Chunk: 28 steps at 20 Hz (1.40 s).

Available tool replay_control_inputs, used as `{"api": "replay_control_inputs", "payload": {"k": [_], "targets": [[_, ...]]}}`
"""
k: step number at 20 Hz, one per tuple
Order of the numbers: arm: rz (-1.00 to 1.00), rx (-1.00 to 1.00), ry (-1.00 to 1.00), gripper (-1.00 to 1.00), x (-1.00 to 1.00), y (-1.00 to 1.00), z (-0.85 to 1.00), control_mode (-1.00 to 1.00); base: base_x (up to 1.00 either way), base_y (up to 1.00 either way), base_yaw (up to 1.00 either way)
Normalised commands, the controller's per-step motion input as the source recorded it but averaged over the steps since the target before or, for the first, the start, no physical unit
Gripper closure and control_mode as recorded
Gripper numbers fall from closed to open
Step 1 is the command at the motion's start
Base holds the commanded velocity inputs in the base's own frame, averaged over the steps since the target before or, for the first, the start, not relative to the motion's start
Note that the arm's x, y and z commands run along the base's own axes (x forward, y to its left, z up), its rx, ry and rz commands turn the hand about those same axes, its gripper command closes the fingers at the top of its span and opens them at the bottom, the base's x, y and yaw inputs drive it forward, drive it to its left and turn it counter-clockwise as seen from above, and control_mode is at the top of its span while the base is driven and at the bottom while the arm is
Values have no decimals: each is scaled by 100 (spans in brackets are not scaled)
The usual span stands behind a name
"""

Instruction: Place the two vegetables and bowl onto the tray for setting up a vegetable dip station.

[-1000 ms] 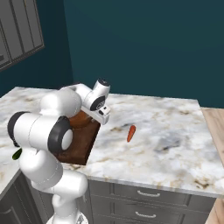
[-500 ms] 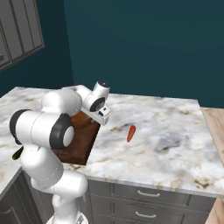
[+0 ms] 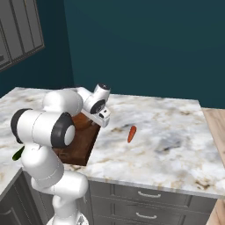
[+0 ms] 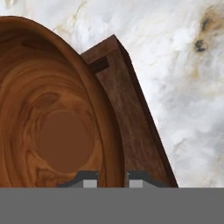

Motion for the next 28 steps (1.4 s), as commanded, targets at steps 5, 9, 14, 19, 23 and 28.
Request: {"api": "replay_control_inputs", "payload": {"k": [5, 9, 14, 19, 23, 28], "targets": [[0, 0, 0, 100, 0, 0, -6, -100, 0, 0, 0], [0, 0, 0, 100, 0, 0, -6, -100, 0, 0, 0], [0, 0, 0, 100, 0, 0, -3, -100, 0, 0, 0], [0, 0, 0, 100, 0, 1, -1, -100, 0, 0, 0], [0, 0, 0, 100, 0, 2, -1, -100, 0, 0, 0], [-1, 0, 0, -100, 0, 2, 0, -100, 0, 0, 0]]}}
